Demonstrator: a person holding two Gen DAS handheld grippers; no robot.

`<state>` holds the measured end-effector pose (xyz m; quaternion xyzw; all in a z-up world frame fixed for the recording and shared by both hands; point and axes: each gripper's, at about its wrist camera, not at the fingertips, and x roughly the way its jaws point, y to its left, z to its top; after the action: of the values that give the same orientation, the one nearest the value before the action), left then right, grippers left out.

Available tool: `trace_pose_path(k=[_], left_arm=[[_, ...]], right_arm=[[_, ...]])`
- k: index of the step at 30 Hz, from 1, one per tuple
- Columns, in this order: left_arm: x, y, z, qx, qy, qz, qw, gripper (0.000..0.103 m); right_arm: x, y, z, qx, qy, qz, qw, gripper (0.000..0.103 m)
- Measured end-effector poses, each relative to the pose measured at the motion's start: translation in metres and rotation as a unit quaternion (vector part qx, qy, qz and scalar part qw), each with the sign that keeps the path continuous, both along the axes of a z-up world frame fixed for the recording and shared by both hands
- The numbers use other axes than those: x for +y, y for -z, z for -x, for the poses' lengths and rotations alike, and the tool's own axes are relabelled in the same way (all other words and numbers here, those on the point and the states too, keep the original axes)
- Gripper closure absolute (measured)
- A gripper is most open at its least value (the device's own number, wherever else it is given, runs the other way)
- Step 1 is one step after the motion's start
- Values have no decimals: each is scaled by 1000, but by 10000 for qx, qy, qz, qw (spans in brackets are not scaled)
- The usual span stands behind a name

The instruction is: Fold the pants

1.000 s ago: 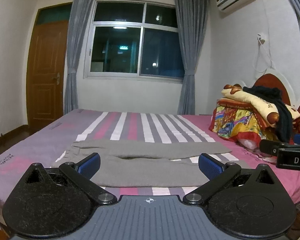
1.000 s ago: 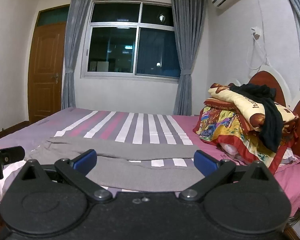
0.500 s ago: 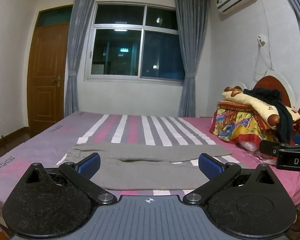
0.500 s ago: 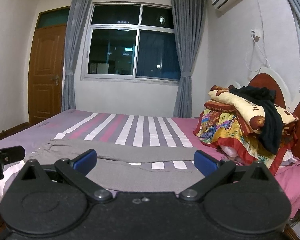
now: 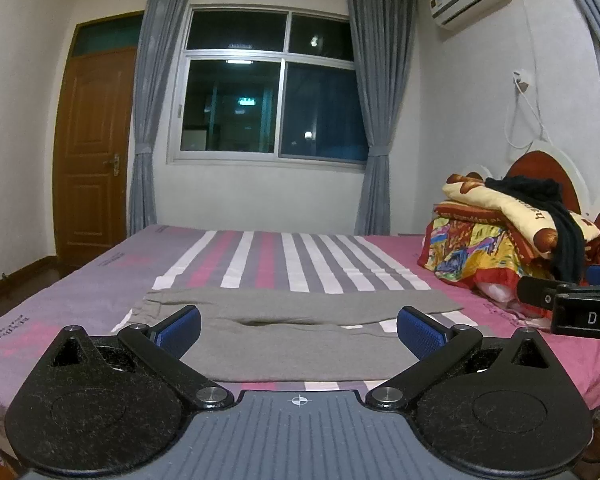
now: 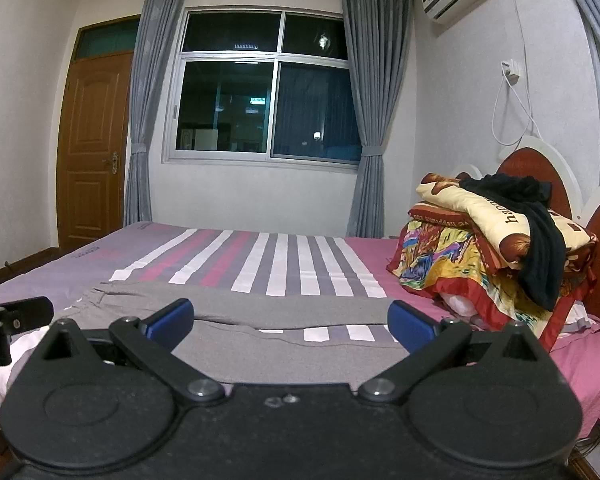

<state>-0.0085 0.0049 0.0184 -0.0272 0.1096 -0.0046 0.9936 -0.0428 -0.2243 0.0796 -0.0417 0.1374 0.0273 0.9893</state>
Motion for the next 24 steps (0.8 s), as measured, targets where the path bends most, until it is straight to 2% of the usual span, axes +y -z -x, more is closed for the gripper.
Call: trace_pose_path(k=[24], left_arm=[[-1, 1, 0, -10, -1, 2, 10000, 0]], right_arm=[[1, -1, 0, 18, -18, -10, 10000, 0]])
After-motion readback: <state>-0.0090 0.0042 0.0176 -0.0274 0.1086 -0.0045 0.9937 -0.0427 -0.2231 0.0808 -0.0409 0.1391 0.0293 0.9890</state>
